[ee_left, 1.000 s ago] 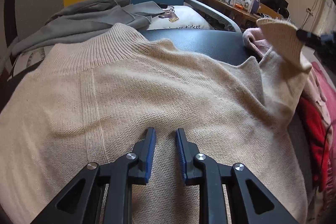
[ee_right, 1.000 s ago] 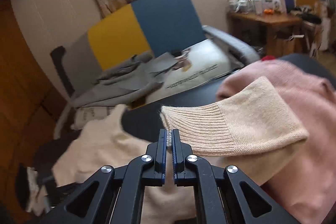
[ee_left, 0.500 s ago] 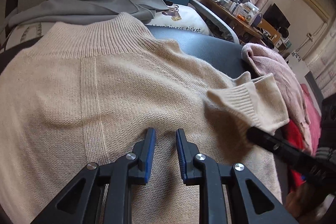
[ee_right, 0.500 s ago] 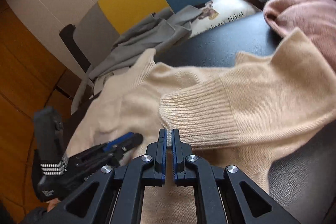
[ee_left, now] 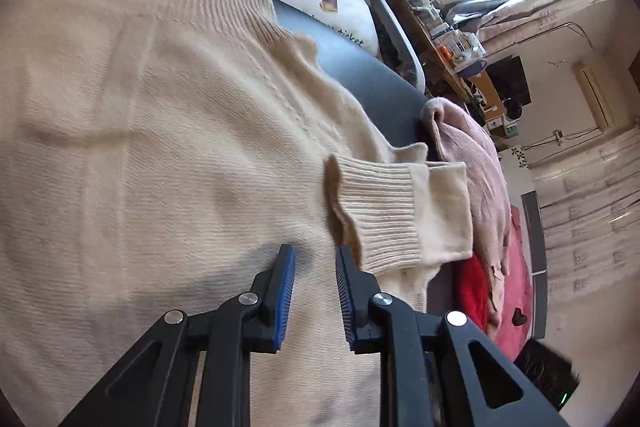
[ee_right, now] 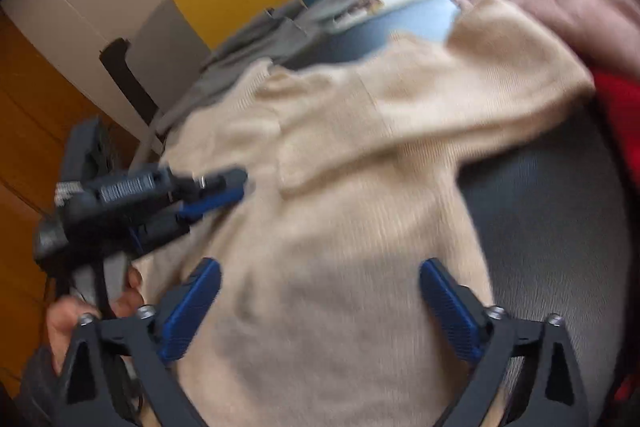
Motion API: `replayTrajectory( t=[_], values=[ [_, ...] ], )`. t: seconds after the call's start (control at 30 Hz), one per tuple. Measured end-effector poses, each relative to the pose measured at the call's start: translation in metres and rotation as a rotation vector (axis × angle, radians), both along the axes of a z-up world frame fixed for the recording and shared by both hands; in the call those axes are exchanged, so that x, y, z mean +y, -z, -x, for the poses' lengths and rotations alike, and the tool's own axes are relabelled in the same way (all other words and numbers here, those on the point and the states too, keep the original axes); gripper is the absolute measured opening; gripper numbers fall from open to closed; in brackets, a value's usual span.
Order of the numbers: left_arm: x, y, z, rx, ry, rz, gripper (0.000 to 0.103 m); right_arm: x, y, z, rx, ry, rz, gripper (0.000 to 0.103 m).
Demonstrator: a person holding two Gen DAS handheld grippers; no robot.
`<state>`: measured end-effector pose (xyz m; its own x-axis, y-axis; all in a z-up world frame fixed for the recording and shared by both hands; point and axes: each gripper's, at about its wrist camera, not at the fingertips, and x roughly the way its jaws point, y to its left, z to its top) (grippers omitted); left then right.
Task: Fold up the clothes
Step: 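Grasp the other sleeve cuff with the left tool and lift it toward the right tool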
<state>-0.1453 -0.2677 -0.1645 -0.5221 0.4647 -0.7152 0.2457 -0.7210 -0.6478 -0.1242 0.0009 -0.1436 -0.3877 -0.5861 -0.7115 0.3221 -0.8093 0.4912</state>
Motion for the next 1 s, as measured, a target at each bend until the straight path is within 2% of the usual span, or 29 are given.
replayTrajectory(
  t=[0.07, 0.17, 0.27, 0.5, 0.57, 0.6, 1.0],
  values=[
    [0.007, 0.001, 0.007, -0.012, 0.010, -0.016, 0.020, -0.001, 0.003, -0.012, 0.085, -0.016, -0.017, 0.103],
    [0.015, 0.003, 0.018, -0.031, 0.030, -0.041, 0.021, -0.014, 0.007, -0.023, 0.179, -0.045, -0.109, 0.103],
    [0.018, 0.004, 0.024, -0.035, 0.036, -0.041, 0.021, -0.023, 0.008, -0.023, 0.194, -0.058, -0.162, 0.103],
    [0.027, 0.004, 0.037, -0.046, 0.070, -0.034, 0.021, -0.019, 0.009, -0.022, 0.199, -0.048, -0.120, 0.103],
    [0.021, -0.012, 0.036, -0.006, 0.065, -0.016, 0.015, -0.019, 0.008, -0.023, 0.200, -0.049, -0.120, 0.103],
    [0.018, -0.019, 0.036, 0.013, 0.063, -0.007, 0.003, -0.020, 0.008, -0.023, 0.202, -0.050, -0.124, 0.103],
    [-0.019, -0.116, 0.031, 0.245, 0.036, 0.107, 0.003, -0.033, 0.007, -0.027, 0.213, -0.068, -0.214, 0.103]
  ],
)
